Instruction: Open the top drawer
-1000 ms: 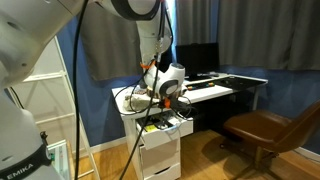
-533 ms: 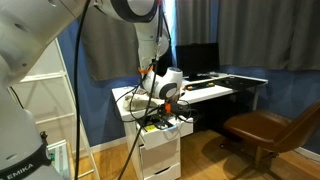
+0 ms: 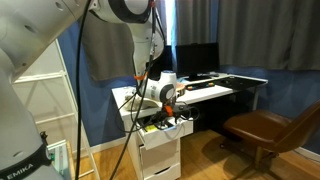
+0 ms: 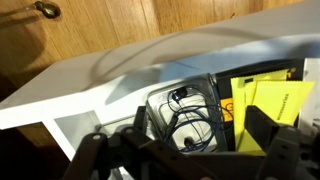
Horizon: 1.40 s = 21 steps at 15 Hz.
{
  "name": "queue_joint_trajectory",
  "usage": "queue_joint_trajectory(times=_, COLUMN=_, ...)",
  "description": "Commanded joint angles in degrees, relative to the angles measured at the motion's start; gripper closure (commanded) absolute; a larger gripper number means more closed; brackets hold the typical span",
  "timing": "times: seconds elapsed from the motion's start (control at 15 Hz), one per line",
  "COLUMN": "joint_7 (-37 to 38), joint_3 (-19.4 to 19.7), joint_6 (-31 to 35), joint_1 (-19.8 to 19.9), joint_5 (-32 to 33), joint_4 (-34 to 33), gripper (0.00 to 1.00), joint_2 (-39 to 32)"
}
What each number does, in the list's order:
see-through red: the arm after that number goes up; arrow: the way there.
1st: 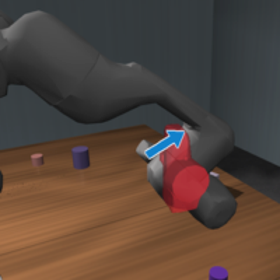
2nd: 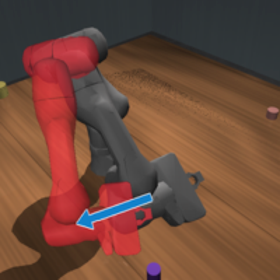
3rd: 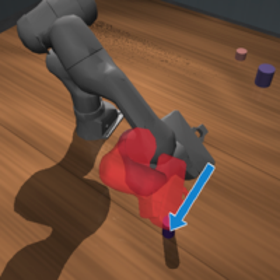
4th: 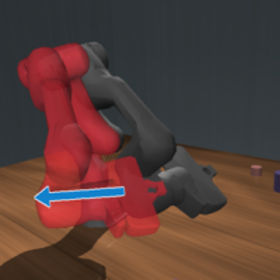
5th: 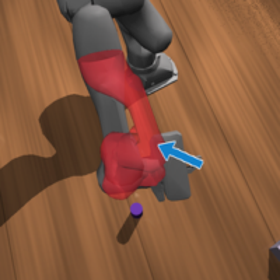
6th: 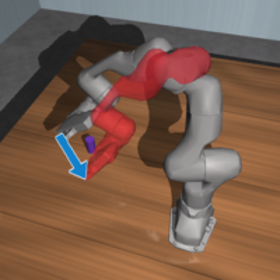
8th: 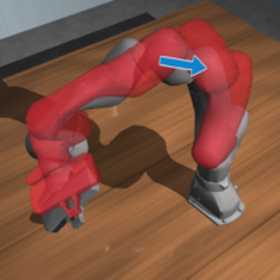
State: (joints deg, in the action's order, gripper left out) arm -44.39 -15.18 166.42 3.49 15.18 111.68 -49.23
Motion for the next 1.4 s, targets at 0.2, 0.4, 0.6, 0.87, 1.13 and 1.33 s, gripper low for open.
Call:
queue_joint_trajectory(times=0.2, joint_7=-3.26, joint_3=4.41, joint_6=-2.41, joint_1=-3.15, joint_5=5.58, joint_4=1.72, gripper=0.0, joint_2=2.32)
queue_joint_trajectory(times=0.4, joint_7=-5.2, joint_3=6.19, joint_6=-4.48, joint_1=-4.12, joint_5=7.4, joint_4=1.9, gripper=0.0, joint_2=3.52)
queue_joint_trajectory(times=0.6, joint_7=-6.43, joint_3=7.83, joint_6=-6.61, joint_1=-4.75, joint_5=8.24, joint_4=2.11, gripper=0.0, joint_2=4.49)
queue_joint_trajectory(times=0.87, joint_7=-5.04, joint_3=11.15, joint_6=-9.61, joint_1=-5.7, joint_5=8.55, joint_4=2.84, gripper=0.0, joint_2=5.33)
queue_joint_trajectory(times=1.13, joint_7=-4.11, joint_3=14.22, joint_6=-11.8, joint_1=-6.58, joint_5=9.58, joint_4=2.89, gripper=0.0, joint_2=5.46)
queue_joint_trajectory(times=1.33, joint_7=-3.64, joint_3=12.9, joint_6=-10.84, joint_1=-5.19, joint_5=7.75, joint_4=2.69, gripper=0.0, joint_2=5.95)
